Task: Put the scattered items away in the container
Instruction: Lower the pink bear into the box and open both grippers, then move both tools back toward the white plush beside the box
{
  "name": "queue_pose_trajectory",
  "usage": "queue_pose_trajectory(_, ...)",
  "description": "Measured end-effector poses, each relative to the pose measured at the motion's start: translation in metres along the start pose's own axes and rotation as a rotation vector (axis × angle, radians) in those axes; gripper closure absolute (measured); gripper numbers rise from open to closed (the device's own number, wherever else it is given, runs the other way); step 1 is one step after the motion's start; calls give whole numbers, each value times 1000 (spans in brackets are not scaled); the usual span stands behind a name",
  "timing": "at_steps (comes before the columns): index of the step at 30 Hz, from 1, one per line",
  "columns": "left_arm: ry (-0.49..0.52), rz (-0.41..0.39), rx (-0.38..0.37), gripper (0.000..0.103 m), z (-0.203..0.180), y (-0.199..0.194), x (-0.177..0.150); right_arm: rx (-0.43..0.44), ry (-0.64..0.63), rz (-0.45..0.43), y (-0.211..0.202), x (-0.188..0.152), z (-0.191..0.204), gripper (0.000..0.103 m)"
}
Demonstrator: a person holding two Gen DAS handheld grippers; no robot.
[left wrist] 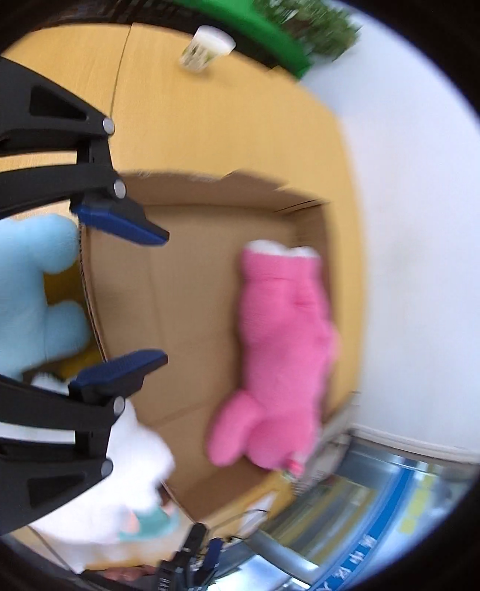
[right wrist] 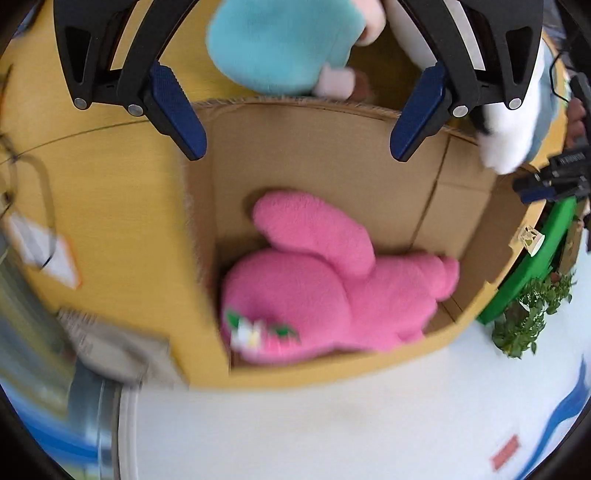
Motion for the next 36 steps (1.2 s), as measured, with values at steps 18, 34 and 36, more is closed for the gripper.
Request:
queue_pose_trajectory(18,-55,-197,-21,22,-80,-102,-37,-104,-41,-150,-94,-58,47,0)
queue_pose_trajectory(34,-123,-142,-38,22,-70,-104,-60,-91,-72,-155,-102,-69,63,0)
queue_pose_trajectory(36,-125,-139,-37,22,-69,-104,-61,-82,-70,-153,-102,-70,65,0)
Point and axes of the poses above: each gripper's, at about its wrist camera, not at the fingertips, and y roughly the way its jaws point, z to its left, x to its top, the point moved 1 cm from there along y, roughly the way its jaws point, and after that the axes turned 10 degrees about x, right-handed, at the moved point
